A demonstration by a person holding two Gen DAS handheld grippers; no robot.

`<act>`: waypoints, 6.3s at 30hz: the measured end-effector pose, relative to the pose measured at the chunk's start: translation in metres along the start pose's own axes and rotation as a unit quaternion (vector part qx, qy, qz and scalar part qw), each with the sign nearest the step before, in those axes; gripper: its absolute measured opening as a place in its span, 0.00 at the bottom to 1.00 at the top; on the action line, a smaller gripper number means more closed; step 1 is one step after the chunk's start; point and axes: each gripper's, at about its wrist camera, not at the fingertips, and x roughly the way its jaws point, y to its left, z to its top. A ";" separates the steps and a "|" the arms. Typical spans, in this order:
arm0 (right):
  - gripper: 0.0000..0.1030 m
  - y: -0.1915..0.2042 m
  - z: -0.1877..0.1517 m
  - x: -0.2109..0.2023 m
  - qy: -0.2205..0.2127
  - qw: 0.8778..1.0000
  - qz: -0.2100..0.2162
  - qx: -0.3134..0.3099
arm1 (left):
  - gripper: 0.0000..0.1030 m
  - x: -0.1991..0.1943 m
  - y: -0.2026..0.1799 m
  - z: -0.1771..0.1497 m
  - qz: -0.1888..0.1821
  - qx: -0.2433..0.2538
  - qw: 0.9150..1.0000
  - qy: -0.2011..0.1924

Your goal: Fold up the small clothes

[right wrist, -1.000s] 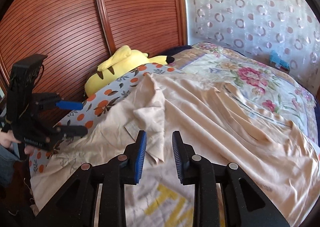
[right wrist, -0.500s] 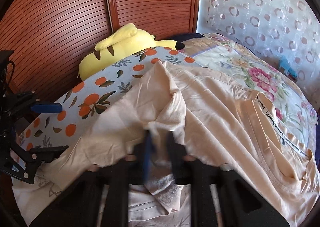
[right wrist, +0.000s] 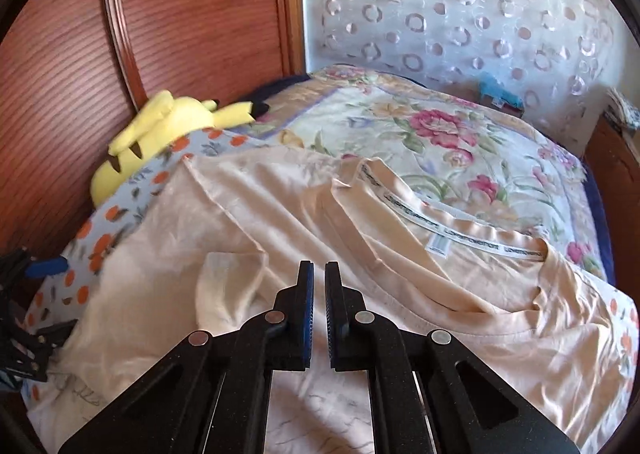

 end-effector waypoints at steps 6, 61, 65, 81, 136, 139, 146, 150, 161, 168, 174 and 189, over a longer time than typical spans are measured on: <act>0.53 0.060 0.000 0.005 -0.018 0.998 0.052 -0.042 | 0.82 0.000 0.000 0.000 0.000 0.000 1.000 0.000; 0.44 -0.109 -0.168 -0.108 -0.030 0.965 -0.147 0.213 | 0.82 0.034 -0.202 0.047 -0.124 0.129 0.984 0.001; 0.24 -0.112 -0.177 -0.098 -0.016 0.968 -0.152 0.200 | 0.84 0.035 -0.208 0.046 -0.112 0.142 0.984 0.004; 0.36 -0.123 -0.193 -0.143 -0.023 0.957 -0.162 0.239 | 0.87 0.036 -0.211 0.047 -0.105 0.148 0.983 0.006; 0.39 -0.064 -0.106 -0.033 0.037 0.987 -0.069 0.140 | 0.87 -0.010 -0.201 0.051 -0.134 0.102 0.984 -0.052; 0.24 -0.056 -0.109 -0.023 0.044 0.988 -0.063 0.135 | 0.87 -0.006 -0.207 0.053 -0.141 0.107 0.983 -0.047; 0.11 -0.036 -0.111 -0.051 0.000 0.992 -0.009 0.126 | 0.87 -0.003 -0.222 0.059 -0.140 0.117 0.982 -0.046; 0.12 -0.027 -0.121 -0.052 0.020 0.993 0.012 0.116 | 0.87 0.002 -0.235 0.061 -0.147 0.125 0.980 -0.039; 0.29 -0.041 -0.134 -0.075 0.007 0.993 0.000 0.115 | 0.57 0.028 -0.273 0.080 -0.195 0.161 0.967 -0.010; 0.29 -0.053 -0.143 -0.057 0.018 0.988 -0.064 0.136 | 0.28 0.040 -0.293 0.079 -0.216 0.190 0.958 0.007; 0.30 -0.060 -0.151 -0.041 0.026 0.984 -0.085 0.156 | 0.04 0.024 -0.267 0.086 -0.213 0.166 0.963 -0.016; 0.32 -0.047 -0.148 -0.061 -0.005 0.990 -0.061 0.130 | 0.33 0.014 -0.234 0.075 -0.174 0.159 0.972 -0.021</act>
